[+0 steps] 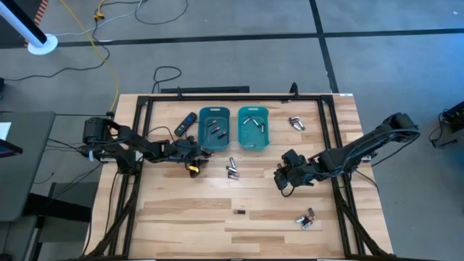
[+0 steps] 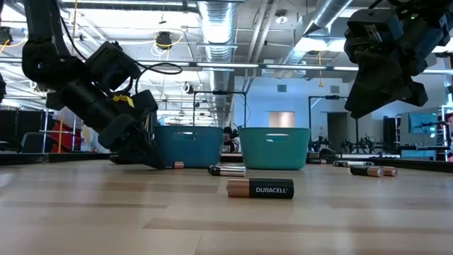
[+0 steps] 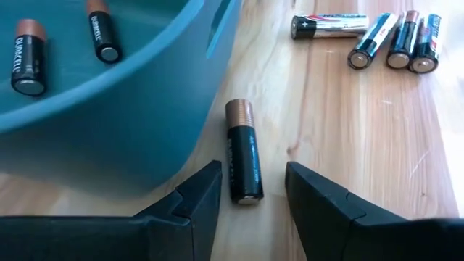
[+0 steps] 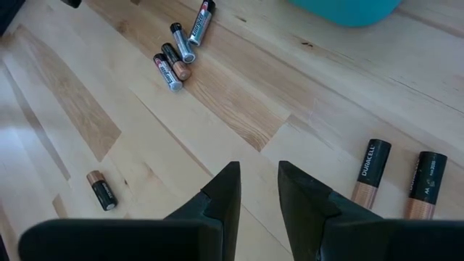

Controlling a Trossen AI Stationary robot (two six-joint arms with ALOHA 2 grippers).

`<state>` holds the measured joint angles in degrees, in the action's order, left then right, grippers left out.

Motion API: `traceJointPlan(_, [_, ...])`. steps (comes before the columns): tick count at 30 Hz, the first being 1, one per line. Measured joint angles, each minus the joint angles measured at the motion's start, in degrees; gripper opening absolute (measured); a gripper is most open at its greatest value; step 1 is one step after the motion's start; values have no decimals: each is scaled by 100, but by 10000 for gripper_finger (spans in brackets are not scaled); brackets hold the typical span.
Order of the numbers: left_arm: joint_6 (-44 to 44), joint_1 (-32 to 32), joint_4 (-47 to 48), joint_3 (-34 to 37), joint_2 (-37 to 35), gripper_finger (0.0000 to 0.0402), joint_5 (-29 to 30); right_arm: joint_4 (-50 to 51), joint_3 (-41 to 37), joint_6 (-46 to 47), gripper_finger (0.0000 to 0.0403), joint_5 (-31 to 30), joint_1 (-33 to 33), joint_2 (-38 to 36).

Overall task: Sort batteries
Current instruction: Put the black battery into the blue bin

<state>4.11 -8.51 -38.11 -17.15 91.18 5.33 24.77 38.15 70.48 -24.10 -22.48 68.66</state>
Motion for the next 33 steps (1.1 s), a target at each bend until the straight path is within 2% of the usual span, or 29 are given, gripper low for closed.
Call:
traceJointPlan(4, [85,9,107,-7,-1,127,78,-4,0,2,111,2,0,2])
traceJointPlan(10, [41,209,338,-15,-7,44,57,-10,0,2,111,0,-1,0])
traceJointPlan(15, [171,526,421,-11,-4,42,-243,-8,0,2,111,0,0,2])
traceJointPlan(20, [453,812,70,13,-117,42,-358,-4,0,0,111,0,0,0])
traceJointPlan(23, [723,837,-332,5,-399,42,-487,1,0,0,111,1,0,2])
traceJointPlan(26, [612,791,-349,-218,-935,42,-421,3,0,0,111,0,0,2])
traceJointPlan(29, [469,665,310,-657,-1501,42,-223,3,0,-2,111,2,0,2])
traceJointPlan(33, [43,125,2442,-1769,-2063,42,333,5,0,0,111,1,0,2])
